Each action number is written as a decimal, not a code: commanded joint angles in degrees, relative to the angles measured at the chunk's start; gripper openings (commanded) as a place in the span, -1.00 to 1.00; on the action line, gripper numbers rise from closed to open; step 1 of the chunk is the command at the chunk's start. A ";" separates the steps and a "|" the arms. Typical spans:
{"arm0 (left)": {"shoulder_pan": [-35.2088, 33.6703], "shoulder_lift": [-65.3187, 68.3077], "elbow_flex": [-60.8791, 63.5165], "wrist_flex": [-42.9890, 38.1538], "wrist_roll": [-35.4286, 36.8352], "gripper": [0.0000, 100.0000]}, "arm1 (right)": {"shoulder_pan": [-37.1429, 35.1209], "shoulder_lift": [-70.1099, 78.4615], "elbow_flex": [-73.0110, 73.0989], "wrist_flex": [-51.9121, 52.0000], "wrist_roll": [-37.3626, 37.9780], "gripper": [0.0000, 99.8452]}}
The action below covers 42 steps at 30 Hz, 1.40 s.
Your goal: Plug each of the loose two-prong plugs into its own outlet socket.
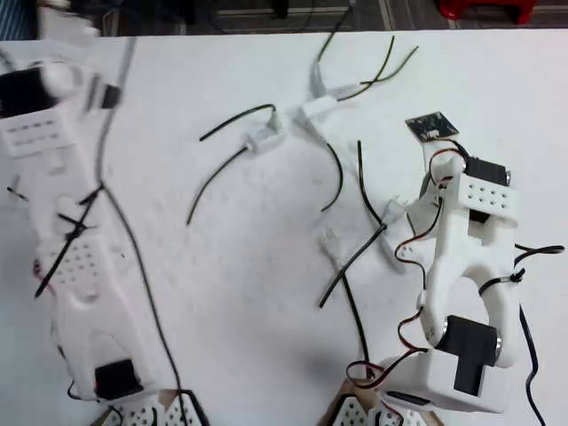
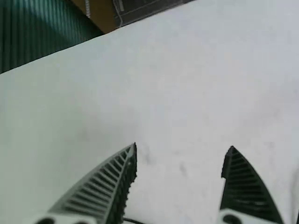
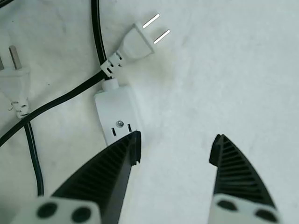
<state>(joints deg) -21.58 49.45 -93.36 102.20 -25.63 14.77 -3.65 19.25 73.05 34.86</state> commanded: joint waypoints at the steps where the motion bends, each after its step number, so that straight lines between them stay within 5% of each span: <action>1: -8.48 -7.87 -0.44 0.62 2.11 -0.42 | 0.22 -2.95 -0.35 0.13 -0.09 -0.51; 8: -15.69 -20.53 25.23 0.53 -1.67 -0.42 | 0.13 -2.95 -0.44 0.13 -0.09 -0.51; 15: -15.87 -39.34 57.41 -0.35 -2.90 -0.42 | -2.51 -3.03 -0.35 0.66 -0.26 -0.51; 26: -15.87 -55.60 96.09 -13.54 -3.16 -0.42 | -9.01 -3.03 -0.26 6.64 -12.48 -0.52; 33: -15.87 -67.30 111.12 -19.52 -2.90 -0.42 | -8.84 -2.51 2.90 5.85 -2.02 -0.52; 42: -15.87 -84.53 131.78 -27.34 -2.81 -0.42 | -7.78 -2.42 18.90 -15.16 5.45 -0.52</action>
<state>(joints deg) -37.14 -26.51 31.12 78.55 -28.18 6.24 -3.74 34.29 65.32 37.85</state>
